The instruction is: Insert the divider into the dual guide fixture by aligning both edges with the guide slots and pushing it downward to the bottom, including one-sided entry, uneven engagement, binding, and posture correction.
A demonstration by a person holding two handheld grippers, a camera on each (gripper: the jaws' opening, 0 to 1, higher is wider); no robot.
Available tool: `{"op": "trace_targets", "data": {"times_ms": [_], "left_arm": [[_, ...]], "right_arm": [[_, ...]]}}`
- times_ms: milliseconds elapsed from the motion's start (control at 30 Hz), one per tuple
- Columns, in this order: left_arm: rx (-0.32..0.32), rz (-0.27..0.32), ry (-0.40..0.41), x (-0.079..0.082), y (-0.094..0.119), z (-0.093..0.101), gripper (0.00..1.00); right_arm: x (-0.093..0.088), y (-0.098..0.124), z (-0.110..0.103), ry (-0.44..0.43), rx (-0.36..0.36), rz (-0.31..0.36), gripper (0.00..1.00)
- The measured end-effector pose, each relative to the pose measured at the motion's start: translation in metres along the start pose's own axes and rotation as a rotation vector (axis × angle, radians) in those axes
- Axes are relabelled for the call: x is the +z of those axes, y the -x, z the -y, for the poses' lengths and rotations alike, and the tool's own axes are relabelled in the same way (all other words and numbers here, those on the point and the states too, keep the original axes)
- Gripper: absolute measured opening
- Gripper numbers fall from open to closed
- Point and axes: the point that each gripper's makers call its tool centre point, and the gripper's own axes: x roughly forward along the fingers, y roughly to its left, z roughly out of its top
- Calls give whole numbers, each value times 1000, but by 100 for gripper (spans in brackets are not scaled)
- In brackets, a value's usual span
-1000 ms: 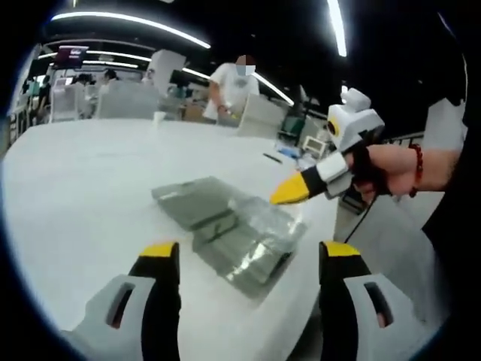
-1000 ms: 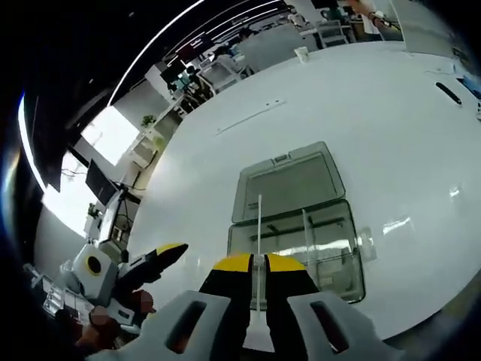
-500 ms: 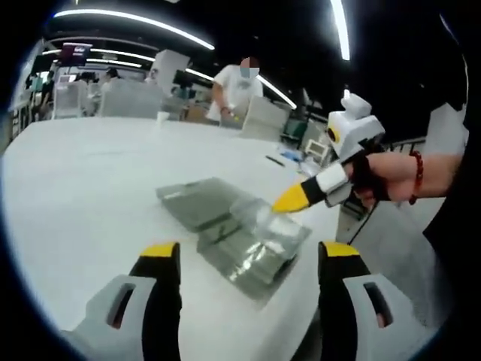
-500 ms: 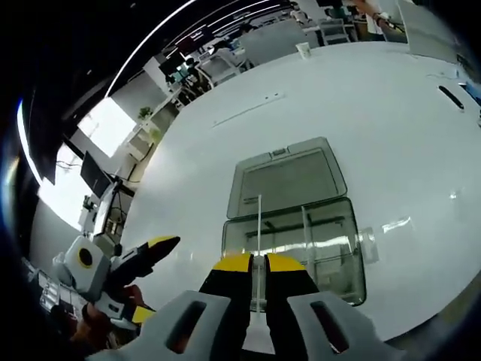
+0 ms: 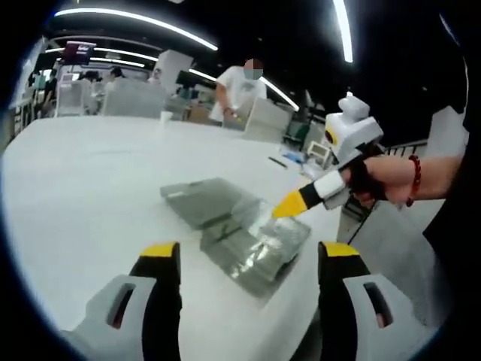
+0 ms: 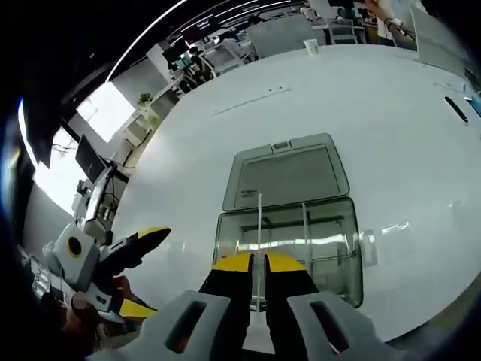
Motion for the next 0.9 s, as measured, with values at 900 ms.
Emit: {"op": "trace_targets", "data": {"times_ms": [900], "left_arm": [[23,6,14,0,7,-8,71]], "right_arm": [[-3,-8,-2,75,-58,-81,0]]}}
